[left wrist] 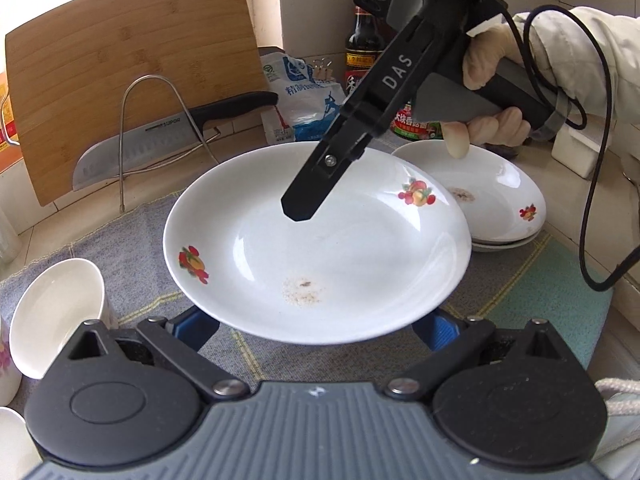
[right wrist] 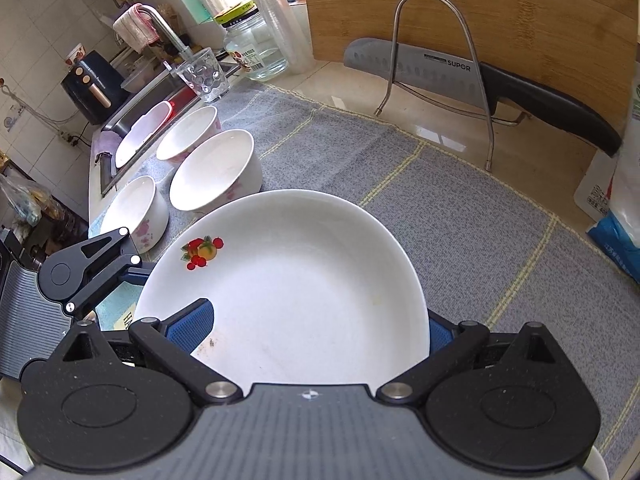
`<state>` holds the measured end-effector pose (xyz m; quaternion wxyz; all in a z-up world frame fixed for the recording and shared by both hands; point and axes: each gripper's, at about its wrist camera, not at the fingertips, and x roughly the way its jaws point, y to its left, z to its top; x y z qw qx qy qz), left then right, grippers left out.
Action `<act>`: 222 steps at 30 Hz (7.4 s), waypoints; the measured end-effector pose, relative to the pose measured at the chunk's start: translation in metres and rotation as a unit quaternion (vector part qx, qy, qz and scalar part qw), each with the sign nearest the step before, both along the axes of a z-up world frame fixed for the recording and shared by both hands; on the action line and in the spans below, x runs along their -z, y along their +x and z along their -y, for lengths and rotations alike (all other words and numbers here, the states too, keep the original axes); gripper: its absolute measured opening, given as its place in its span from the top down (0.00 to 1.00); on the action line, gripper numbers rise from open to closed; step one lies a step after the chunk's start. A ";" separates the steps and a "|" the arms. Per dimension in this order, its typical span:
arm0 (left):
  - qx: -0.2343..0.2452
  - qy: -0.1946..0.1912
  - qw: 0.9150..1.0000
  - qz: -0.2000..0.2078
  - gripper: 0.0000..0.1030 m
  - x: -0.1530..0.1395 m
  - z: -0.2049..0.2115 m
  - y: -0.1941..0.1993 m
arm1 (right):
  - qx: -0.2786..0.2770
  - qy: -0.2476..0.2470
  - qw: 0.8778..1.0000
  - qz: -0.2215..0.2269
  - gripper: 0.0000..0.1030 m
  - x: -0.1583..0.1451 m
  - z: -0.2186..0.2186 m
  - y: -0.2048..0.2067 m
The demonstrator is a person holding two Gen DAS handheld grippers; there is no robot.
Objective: Organize plates and bowls
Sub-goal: 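Lift the flowered plate with the right tool and carry it toward the plate stack, then lower the flowered plate onto the stacked plates with the right tool, then open the right tool and withdraw it from the plate stack, then move the right tool toward a white bowl on the towel, then close the right tool on the rim of the white bowl, then carry the white bowl with the right tool toward the plate stack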
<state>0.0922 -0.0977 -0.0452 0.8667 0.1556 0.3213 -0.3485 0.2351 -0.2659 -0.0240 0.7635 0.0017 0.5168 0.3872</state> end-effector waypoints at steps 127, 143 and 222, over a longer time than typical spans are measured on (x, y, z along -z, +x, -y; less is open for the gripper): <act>-0.001 -0.024 1.000 -0.017 0.01 -0.018 0.026 0.008 | 0.170 -0.156 0.948 0.219 0.00 -0.026 0.077 -0.161; -0.008 -0.022 1.000 -0.019 0.01 -0.009 -0.103 -0.012 | 0.182 -0.128 0.954 0.201 0.00 -0.017 -0.047 -0.172; -0.116 -0.011 0.993 0.015 0.21 0.009 -0.251 -0.010 | -0.020 -0.011 0.992 0.123 0.24 0.006 -0.276 -0.095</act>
